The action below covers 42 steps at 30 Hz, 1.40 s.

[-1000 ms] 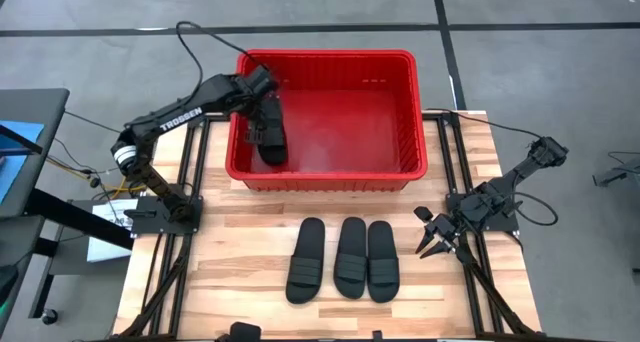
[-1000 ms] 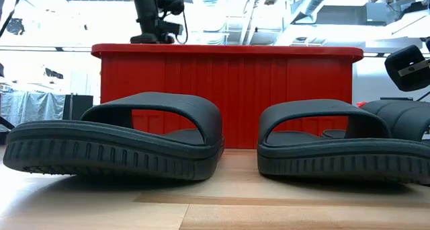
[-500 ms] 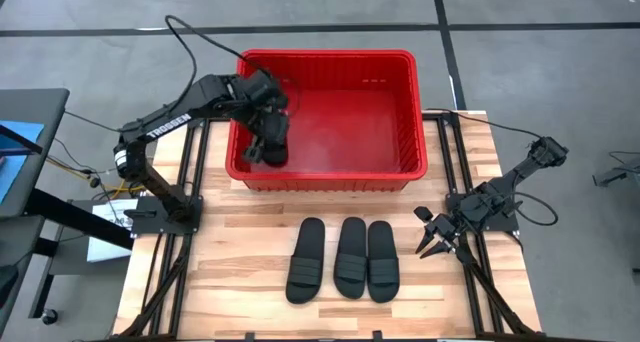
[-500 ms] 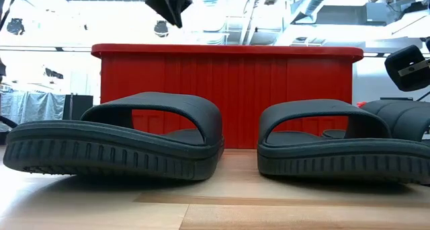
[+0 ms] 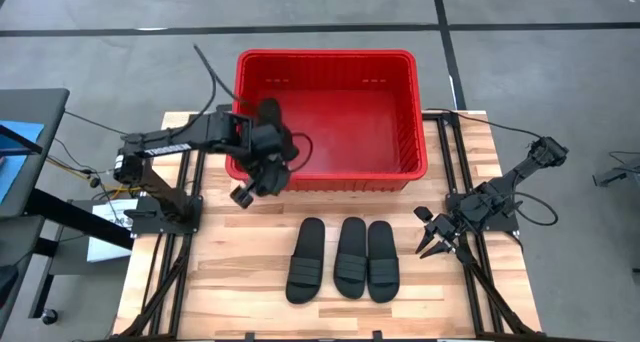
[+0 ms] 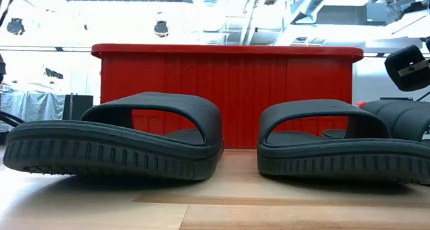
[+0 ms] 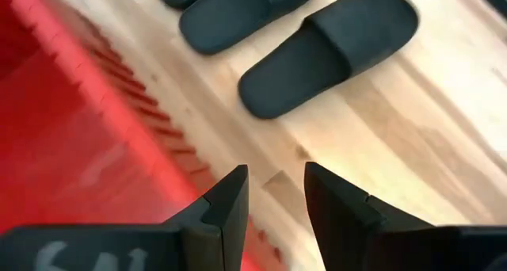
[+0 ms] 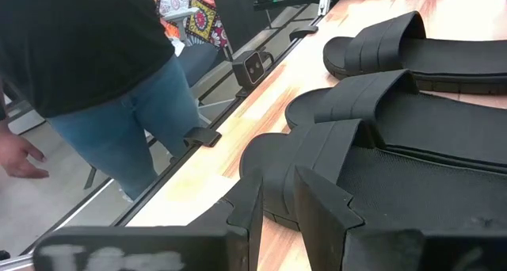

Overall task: Pick and place slides into bin
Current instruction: Put the left black slide into the red bin

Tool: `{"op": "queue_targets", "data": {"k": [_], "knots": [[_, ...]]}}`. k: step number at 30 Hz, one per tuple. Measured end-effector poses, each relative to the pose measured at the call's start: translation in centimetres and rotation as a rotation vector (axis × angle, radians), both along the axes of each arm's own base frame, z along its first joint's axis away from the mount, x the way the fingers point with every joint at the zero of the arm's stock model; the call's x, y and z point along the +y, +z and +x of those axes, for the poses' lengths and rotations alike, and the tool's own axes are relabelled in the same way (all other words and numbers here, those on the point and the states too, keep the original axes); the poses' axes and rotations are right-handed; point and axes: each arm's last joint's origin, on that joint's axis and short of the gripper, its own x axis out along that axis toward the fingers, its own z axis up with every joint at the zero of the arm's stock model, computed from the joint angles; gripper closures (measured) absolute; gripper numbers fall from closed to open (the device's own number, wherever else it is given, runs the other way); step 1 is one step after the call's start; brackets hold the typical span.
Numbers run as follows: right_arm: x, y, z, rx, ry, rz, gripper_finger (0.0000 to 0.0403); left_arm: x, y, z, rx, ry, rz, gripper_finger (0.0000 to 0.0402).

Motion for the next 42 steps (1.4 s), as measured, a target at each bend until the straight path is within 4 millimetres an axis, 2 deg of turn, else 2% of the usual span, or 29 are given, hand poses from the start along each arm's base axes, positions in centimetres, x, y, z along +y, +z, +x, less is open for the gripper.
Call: {"op": "queue_targets", "data": {"k": [5,17,23,29,42], "knots": [[0.0,0.0,0.0,0.000,0.000,0.000,0.0337,-2.2,0.1,0.3,-0.007,0.037,-0.046,0.0285],[0.0,0.0,0.0,0.000,0.000,0.000,0.0337,-6.6,0.5,0.8,-0.023,0.292,-0.180,0.0285],[0.0,0.0,0.0,0.000,0.000,0.000,0.0337,-9.1,-0.5,1.8,0.008,0.433,-0.228,0.0285],[0.0,0.0,0.0,0.000,0.000,0.000,0.0337,-12.1,-3.2,3.6,0.107,0.492,-0.243,0.0285],[0.0,0.0,0.0,0.000,0.000,0.000,0.0337,-20.2,-10.5,6.8,0.225,0.416,-0.211,0.0285]]}}
